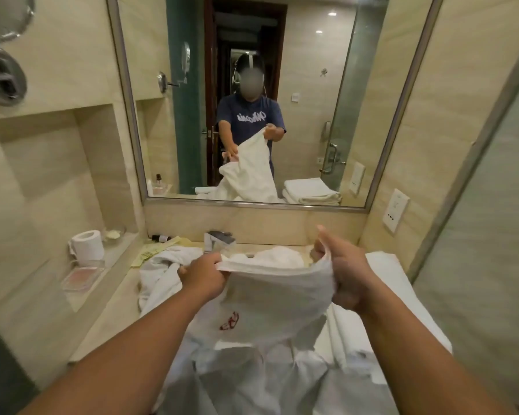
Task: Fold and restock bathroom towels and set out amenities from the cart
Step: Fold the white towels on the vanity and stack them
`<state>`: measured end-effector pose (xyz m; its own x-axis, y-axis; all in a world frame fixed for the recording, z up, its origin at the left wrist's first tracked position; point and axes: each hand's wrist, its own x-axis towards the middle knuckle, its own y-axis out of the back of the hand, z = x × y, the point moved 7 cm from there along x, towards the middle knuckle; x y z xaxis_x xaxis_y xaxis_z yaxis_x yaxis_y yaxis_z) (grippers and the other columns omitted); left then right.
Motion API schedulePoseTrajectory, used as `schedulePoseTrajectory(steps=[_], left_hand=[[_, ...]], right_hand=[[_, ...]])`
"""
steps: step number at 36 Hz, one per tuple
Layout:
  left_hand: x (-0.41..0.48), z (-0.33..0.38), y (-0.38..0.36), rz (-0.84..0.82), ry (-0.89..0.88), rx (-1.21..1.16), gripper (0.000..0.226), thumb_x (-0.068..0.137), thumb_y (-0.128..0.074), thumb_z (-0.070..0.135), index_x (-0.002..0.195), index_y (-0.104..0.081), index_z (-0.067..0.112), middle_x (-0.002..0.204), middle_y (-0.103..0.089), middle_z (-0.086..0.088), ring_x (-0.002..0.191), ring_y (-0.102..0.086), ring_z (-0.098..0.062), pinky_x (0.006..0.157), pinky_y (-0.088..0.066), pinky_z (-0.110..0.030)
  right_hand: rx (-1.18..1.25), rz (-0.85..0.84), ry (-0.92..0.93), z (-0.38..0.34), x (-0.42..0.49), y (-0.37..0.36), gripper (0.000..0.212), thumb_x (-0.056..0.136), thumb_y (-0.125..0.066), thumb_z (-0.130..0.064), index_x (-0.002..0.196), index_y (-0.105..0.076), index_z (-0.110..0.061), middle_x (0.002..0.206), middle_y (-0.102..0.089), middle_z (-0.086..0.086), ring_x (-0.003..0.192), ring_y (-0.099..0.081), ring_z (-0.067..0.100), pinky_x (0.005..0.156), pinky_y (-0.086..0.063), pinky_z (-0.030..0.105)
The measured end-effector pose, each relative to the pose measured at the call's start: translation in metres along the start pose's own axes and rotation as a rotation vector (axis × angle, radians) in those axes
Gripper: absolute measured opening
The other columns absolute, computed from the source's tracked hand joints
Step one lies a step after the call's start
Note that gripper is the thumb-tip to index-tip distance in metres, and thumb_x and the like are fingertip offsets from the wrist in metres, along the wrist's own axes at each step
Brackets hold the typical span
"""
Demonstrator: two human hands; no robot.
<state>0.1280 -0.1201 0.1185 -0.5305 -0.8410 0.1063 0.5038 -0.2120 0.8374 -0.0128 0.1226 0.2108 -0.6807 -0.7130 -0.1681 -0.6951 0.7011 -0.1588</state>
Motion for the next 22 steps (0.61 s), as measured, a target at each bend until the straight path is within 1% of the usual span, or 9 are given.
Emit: schedulePoseTrajectory(steps=[2,4,7,9,12,14,16,19,22], left_hand=[[-0.011,0.005,0.011,0.020,-0.021,-0.220,0.016,0.093,-0.061,0.022,0.077,-0.059,0.021,0.079,-0.063,0.002,0.079,-0.057,-0.025,0.070,-0.037,-0.034],[-0.023,0.014,0.024,0.055,-0.056,-0.349,0.025,0.089,-0.057,0.006,0.069,-0.052,0.018,0.070,-0.056,0.001,0.069,-0.050,-0.021,0.057,-0.030,-0.031],[-0.038,0.029,0.043,0.137,-0.057,-0.419,0.032,0.083,-0.050,-0.005,0.067,-0.038,0.020,0.066,-0.043,0.002,0.063,-0.035,-0.017,0.056,-0.021,-0.033],[-0.048,0.042,0.052,0.184,-0.070,-0.469,0.031,0.079,-0.048,-0.009,0.070,-0.038,0.018,0.068,-0.042,-0.002,0.064,-0.033,-0.017,0.056,-0.021,-0.033],[-0.059,0.054,0.066,0.296,-0.067,-0.551,0.027,0.078,-0.047,-0.012,0.075,-0.042,0.014,0.070,-0.043,-0.004,0.064,-0.034,-0.017,0.057,-0.026,-0.032],[-0.061,0.052,0.074,0.391,-0.056,-0.580,0.022,0.081,-0.051,-0.011,0.079,-0.047,0.011,0.071,-0.049,-0.005,0.065,-0.040,-0.019,0.057,-0.033,-0.031],[-0.064,0.050,0.080,0.450,-0.072,-0.560,0.024,0.083,-0.054,-0.009,0.081,-0.050,0.014,0.073,-0.054,-0.005,0.066,-0.046,-0.020,0.055,-0.038,-0.031],[-0.072,0.060,0.079,0.448,-0.188,-0.371,0.025,0.083,-0.053,-0.007,0.080,-0.048,0.018,0.072,-0.052,-0.002,0.065,-0.045,-0.021,0.054,-0.034,-0.031],[-0.083,0.081,0.068,0.445,-0.327,-0.083,0.026,0.076,-0.052,-0.004,0.080,-0.045,0.021,0.084,-0.046,0.001,0.078,-0.041,-0.023,0.061,-0.033,-0.034]], right_hand=[[-0.521,-0.026,0.100,-0.004,-0.015,-0.005,0.030,0.082,-0.081,-0.046,0.076,-0.067,-0.020,0.072,-0.065,0.001,0.071,-0.063,0.012,0.064,-0.051,0.031],[-0.955,-0.075,0.109,0.006,-0.026,-0.012,0.043,0.070,-0.086,-0.060,0.087,-0.062,-0.029,0.095,-0.067,-0.012,0.084,-0.061,0.007,0.069,-0.051,0.025],[-1.259,-0.163,0.010,0.032,-0.033,-0.016,0.088,0.056,-0.089,-0.069,0.128,-0.051,-0.037,0.135,-0.058,-0.005,0.112,-0.058,0.017,0.091,-0.053,0.034],[-1.396,-0.184,0.010,0.041,-0.035,-0.016,0.112,0.054,-0.091,-0.067,0.148,-0.038,-0.035,0.144,-0.054,-0.004,0.120,-0.056,0.022,0.097,-0.050,0.035],[-1.556,-0.134,0.102,0.040,-0.037,-0.014,0.080,0.069,-0.086,-0.054,0.136,-0.053,-0.025,0.122,-0.063,-0.001,0.098,-0.057,0.019,0.077,-0.048,0.027],[-1.495,0.005,0.216,0.028,-0.036,-0.007,0.039,0.082,-0.072,-0.042,0.115,-0.065,-0.022,0.105,-0.067,0.001,0.088,-0.058,0.021,0.068,-0.044,0.027],[-1.290,0.164,0.319,0.011,-0.034,0.010,0.017,0.088,-0.062,-0.032,0.089,-0.067,-0.016,0.086,-0.065,0.004,0.080,-0.058,0.026,0.065,-0.042,0.030],[-0.877,0.330,0.369,-0.005,-0.034,0.043,0.030,0.090,-0.060,-0.026,0.064,-0.060,-0.011,0.060,-0.058,-0.001,0.063,-0.053,0.024,0.055,-0.039,0.031],[-0.534,0.419,0.354,-0.006,-0.035,0.062,0.027,0.092,-0.059,-0.020,0.065,-0.058,-0.013,0.061,-0.054,-0.002,0.062,-0.046,0.019,0.056,-0.037,0.030]])
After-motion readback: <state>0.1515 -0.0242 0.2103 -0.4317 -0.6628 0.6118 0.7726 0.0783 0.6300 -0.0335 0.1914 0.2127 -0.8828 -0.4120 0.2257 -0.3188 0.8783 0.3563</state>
